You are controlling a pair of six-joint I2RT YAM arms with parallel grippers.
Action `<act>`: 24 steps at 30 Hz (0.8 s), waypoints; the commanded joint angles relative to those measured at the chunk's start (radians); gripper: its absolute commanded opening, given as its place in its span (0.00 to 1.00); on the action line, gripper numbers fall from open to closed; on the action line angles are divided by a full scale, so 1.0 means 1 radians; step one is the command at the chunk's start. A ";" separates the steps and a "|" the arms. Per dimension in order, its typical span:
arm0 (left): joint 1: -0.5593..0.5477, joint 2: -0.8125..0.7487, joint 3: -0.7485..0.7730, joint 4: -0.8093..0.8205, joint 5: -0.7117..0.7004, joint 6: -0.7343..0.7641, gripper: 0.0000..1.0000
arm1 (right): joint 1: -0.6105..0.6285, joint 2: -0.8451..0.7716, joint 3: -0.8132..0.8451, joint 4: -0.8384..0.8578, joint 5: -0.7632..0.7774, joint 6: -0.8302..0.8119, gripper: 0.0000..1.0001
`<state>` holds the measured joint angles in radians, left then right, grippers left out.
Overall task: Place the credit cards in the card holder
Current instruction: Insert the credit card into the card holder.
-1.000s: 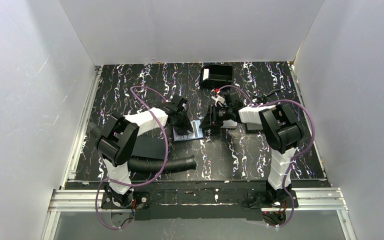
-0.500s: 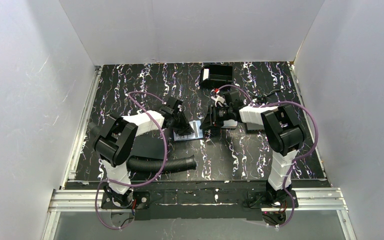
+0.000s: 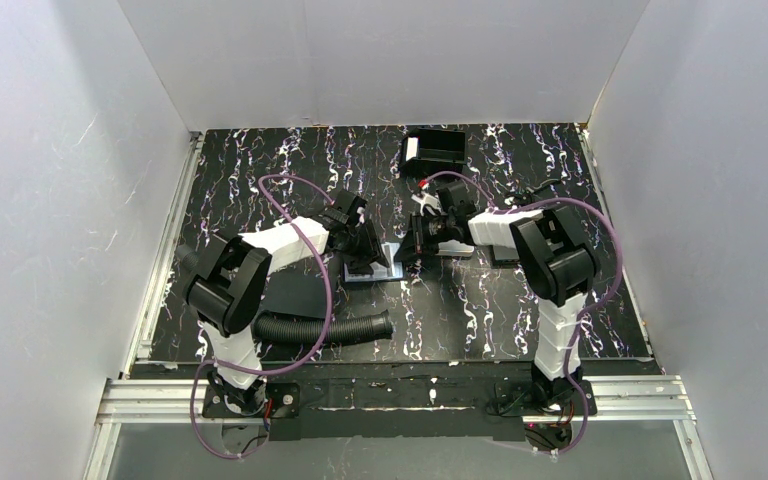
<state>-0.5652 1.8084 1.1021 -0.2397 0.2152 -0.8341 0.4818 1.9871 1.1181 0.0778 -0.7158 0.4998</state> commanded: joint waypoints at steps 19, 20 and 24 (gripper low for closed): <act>-0.024 -0.032 0.027 -0.148 -0.180 0.038 0.71 | -0.006 0.056 0.000 0.013 0.045 -0.011 0.16; -0.028 -0.022 0.033 -0.151 -0.184 0.029 0.72 | -0.007 0.056 -0.002 0.015 0.044 -0.009 0.16; -0.048 0.026 0.062 -0.180 -0.200 0.004 0.76 | -0.006 0.057 -0.006 0.020 0.042 -0.006 0.16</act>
<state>-0.5988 1.7939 1.1349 -0.3108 0.1060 -0.8177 0.4782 2.0190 1.1175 0.0870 -0.7071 0.5058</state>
